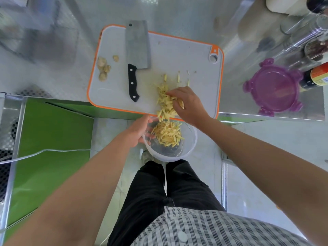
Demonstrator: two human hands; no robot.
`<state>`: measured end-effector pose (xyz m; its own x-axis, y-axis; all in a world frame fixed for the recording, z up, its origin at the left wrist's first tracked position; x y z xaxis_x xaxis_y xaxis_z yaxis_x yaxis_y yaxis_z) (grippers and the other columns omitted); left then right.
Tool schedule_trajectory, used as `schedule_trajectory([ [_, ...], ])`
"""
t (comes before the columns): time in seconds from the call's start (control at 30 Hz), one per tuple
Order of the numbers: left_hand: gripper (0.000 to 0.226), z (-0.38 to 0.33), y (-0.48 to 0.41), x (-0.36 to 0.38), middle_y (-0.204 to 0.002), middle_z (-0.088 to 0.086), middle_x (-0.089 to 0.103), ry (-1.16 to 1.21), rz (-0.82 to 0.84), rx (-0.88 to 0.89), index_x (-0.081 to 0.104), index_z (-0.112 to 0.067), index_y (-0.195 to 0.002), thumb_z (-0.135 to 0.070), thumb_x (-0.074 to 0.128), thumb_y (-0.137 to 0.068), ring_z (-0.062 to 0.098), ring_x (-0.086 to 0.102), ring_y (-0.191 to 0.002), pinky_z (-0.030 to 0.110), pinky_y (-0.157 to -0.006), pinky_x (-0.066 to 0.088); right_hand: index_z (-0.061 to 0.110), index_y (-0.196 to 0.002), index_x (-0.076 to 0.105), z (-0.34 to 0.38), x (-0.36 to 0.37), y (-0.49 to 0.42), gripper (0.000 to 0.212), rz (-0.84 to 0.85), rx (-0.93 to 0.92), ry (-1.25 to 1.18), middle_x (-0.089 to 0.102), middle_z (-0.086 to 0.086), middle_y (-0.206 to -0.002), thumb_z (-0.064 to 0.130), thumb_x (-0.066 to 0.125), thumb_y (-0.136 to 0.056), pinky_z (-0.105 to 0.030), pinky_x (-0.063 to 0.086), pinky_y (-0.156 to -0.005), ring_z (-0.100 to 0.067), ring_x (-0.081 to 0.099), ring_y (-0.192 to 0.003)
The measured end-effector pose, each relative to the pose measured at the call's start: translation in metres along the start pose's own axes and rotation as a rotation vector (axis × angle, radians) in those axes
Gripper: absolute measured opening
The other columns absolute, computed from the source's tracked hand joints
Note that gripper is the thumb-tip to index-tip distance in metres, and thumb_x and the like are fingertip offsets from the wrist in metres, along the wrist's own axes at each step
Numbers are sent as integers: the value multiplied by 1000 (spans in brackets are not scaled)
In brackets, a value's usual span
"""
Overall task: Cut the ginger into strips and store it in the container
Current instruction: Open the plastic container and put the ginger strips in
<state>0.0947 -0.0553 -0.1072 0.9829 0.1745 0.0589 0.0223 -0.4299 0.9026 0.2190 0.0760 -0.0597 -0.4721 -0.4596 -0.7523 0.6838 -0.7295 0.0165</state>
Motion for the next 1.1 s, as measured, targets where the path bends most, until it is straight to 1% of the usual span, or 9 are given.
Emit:
schedule_trajectory([
  [0.17, 34, 1, -1, 0, -112, 6, 60, 26, -12, -1, 59, -32, -111, -27, 28, -96, 23, 59, -81, 38, -74, 52, 7, -111, 68, 8, 4, 34, 39, 31, -36, -25, 67, -6, -102, 18, 43, -83, -17, 36, -86, -23, 57, -96],
  [0.27, 39, 4, -5, -3, -115, 13, 60, 32, -55, -19, 55, -20, -123, -27, 33, -93, 25, 61, -78, 41, -71, 54, 8, -106, 70, 16, 9, 56, 38, 80, -73, -33, 67, -5, -102, 19, 43, -82, -17, 38, -87, -20, 59, -96],
  [0.4, 51, 6, -5, -5, -120, 15, 62, 26, -80, -46, 58, -23, -121, -37, 40, -76, 27, 61, -90, 46, -83, 55, 10, -102, 72, 27, 11, 69, 35, 157, -159, -59, 68, -4, -102, 16, 44, -83, -19, 41, -89, -19, 61, -95],
  [0.6, 53, 7, -5, -5, -122, 15, 60, 35, -101, -61, 56, -22, -121, -39, 40, -74, 32, 60, -107, 51, -86, 54, 8, -97, 72, 11, -14, 25, 29, -29, -57, -134, 65, -5, -91, 6, 47, -83, -32, 52, -70, -17, 60, -71],
  [0.67, 56, 6, -5, -5, -123, 16, 60, 38, -93, -65, 57, -21, -122, -40, 40, -72, 30, 60, -100, 52, -88, 53, 7, -100, 71, 0, -21, 8, 32, -116, -16, -108, 65, -8, -97, 9, 45, -81, -38, 52, -77, -22, 61, -82],
  [0.73, 62, 6, -5, -6, -125, 15, 59, 39, -86, -75, 59, -23, -122, -41, 41, -65, 27, 58, -96, 53, -90, 52, 6, -117, 65, -17, -24, -8, 43, -142, 57, -27, 60, -13, -121, 12, 45, -80, -40, 43, -100, -30, 55, -112],
  [0.83, 58, 6, -7, -7, -125, 15, 59, 64, -73, -66, 60, -24, -121, -38, 40, -69, 27, 57, -95, 53, -89, 52, 2, -145, 33, -37, -14, -20, 60, 37, 209, 58, 24, -17, -154, 10, 48, -87, -33, 11, -117, -31, 19, -144],
  [0.93, 60, 5, -7, -6, -131, 16, 54, 85, -54, -72, 58, -22, -123, -37, 41, -67, 29, 54, -99, 50, -77, 57, -1, -145, 30, -34, 0, -11, 61, 104, 137, 85, 20, -17, -155, 14, 42, -88, -33, 1, -118, -30, 12, -146],
  [1.1, 49, 6, -9, -6, -130, 17, 54, 83, -76, -62, 56, -20, -124, -33, 40, -79, 29, 54, -101, 42, -68, 56, 2, -139, 44, -13, 8, 37, 58, 124, -30, -40, 40, -11, -148, 21, 37, -85, -26, 17, -118, -20, 29, -141],
])
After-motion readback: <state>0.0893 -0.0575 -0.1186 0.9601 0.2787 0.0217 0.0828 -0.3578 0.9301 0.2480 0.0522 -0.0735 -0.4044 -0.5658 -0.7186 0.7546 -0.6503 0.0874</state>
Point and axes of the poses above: each hand's wrist, its own y-axis away from the middle knuckle, its own x-axis out of the palm, z = x × y, the point moved 4 cm from there along -y, towards the middle knuckle
